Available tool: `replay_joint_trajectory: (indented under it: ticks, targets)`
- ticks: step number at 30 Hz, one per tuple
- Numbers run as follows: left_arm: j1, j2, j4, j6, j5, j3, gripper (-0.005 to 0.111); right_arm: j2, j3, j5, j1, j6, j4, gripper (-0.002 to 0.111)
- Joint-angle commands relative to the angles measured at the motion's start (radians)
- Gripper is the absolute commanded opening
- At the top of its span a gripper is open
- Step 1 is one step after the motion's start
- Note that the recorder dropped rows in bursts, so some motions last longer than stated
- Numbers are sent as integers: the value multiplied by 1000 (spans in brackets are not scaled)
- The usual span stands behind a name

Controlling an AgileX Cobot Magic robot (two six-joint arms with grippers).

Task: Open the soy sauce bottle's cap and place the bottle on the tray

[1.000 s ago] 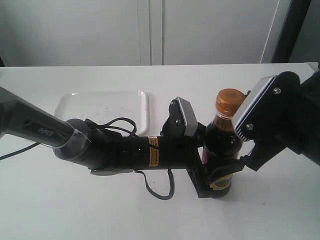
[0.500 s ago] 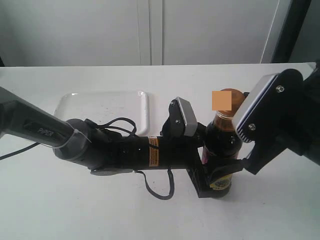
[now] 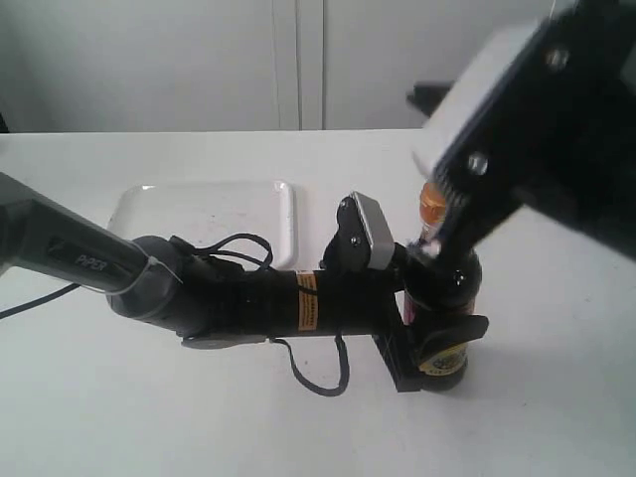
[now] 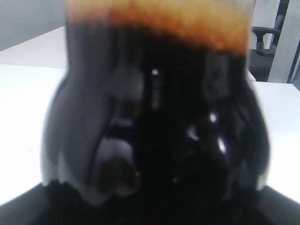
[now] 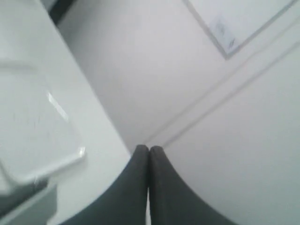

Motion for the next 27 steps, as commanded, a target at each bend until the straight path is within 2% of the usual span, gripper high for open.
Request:
replay_joint_trajectory:
  ticks: [1, 3, 5, 6, 7, 8, 9, 12, 15, 17, 19, 21, 22, 24, 27]
  targets:
    - [-6, 5, 21, -9, 56, 6, 0, -56, -164, -48, 33, -57, 59, 0]
    - [-6, 5, 21, -9, 56, 6, 0, -60, -168, -68, 33, -121, 116, 0]
    - [-6, 5, 21, -9, 56, 6, 0, -60, -168, -94, 33, -225, 255, 0]
    - [-6, 5, 21, -9, 58, 6, 0, -60, -168, -108, 33, -275, 340, 0]
    - [-6, 5, 21, -9, 58, 6, 0, -60, -168, -171, 33, -420, 529, 0]
    - [-6, 5, 21, -9, 58, 6, 0, -60, -168, -222, 33, -509, 626, 0]
    - [-6, 5, 21, -9, 58, 6, 0, -60, -166, -334, 31, -538, 713, 0]
    - [-6, 5, 23, -9, 57, 6, 0, -64, -131, -395, 23, -538, 730, 0]
    - [-6, 5, 23, -9, 57, 6, 0, -60, -66, -298, 23, -538, 724, 0]
    - [-6, 5, 23, -9, 57, 6, 0, -60, -60, -253, 17, -538, 645, 0]
    - [-6, 5, 23, -9, 57, 6, 0, -60, -98, -234, -42, -538, 648, 0]
    - [-6, 5, 23, -9, 57, 6, 0, -55, -136, -108, -128, -538, 674, 0]
    - [-6, 5, 23, -9, 57, 6, 0, -45, -148, 26, -175, -538, 656, 0]
    - [-6, 5, 23, -9, 57, 6, 0, -23, -156, 184, -230, -538, 608, 0]
    - [-6, 5, 23, -9, 57, 6, 0, 15, -158, 276, -291, -538, 576, 0]
